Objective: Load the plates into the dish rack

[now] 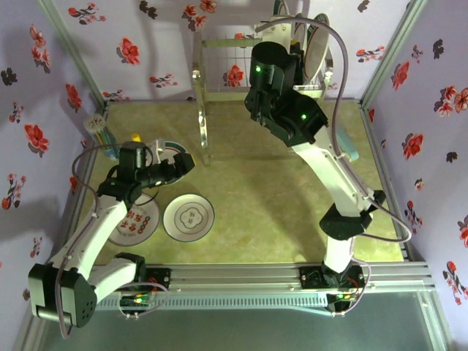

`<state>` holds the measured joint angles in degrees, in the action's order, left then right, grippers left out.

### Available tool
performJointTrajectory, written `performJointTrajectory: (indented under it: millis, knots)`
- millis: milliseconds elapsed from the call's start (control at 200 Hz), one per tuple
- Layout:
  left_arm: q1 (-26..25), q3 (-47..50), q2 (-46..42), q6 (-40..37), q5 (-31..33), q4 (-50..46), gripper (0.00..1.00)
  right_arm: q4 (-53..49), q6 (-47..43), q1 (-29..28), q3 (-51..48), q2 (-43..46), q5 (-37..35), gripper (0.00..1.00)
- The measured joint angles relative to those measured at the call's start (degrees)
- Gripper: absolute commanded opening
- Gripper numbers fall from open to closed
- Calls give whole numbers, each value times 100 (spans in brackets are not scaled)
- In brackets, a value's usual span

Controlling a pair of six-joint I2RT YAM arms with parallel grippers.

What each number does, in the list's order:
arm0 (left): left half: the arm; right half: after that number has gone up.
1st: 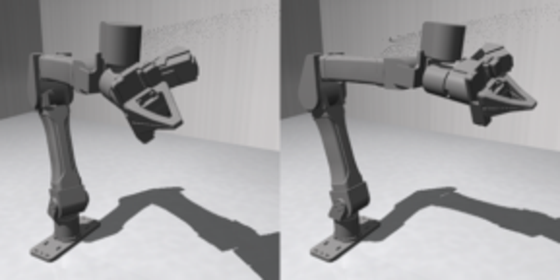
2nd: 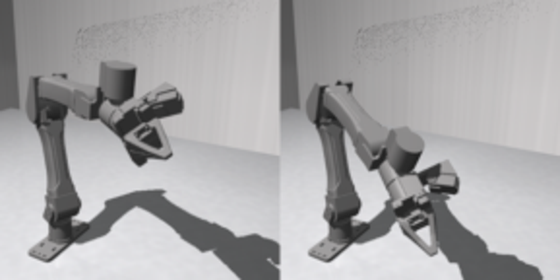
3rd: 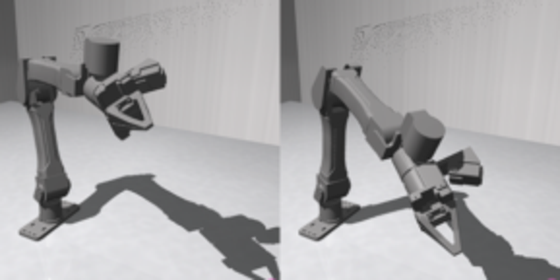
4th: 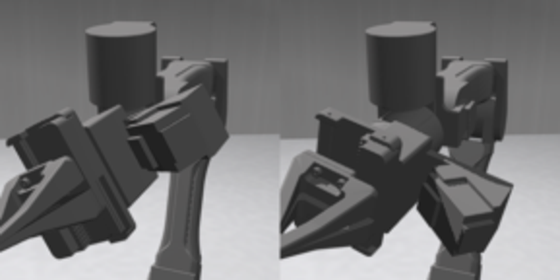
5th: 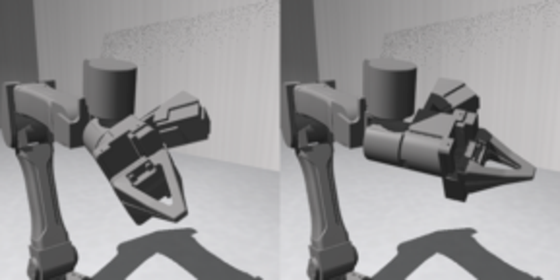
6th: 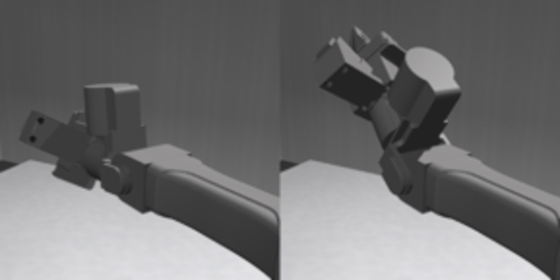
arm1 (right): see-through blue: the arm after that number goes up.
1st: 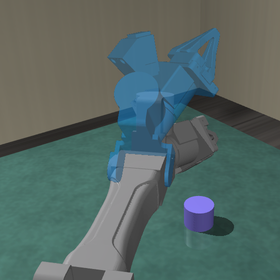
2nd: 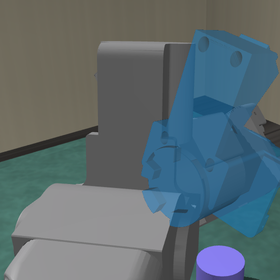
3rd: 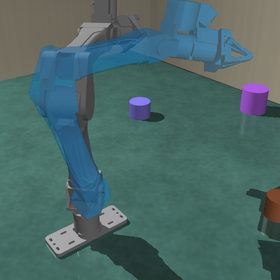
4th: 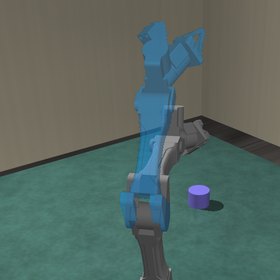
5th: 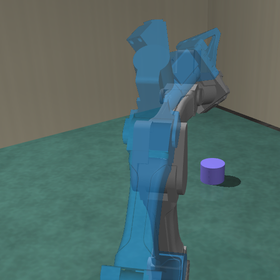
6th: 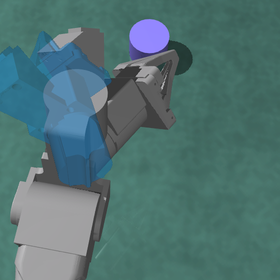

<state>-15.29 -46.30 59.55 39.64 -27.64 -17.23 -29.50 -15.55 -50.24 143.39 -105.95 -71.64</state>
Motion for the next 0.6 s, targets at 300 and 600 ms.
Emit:
performJointTrajectory:
  millis: [300,600]
  knots:
    - [63,42,-114,-90,20,-92,100,-841,866,570,518,-393,516,0]
    - [76,42,-94,-120,22,-105,100,-1309,1554,1019,870,-800,1139,0]
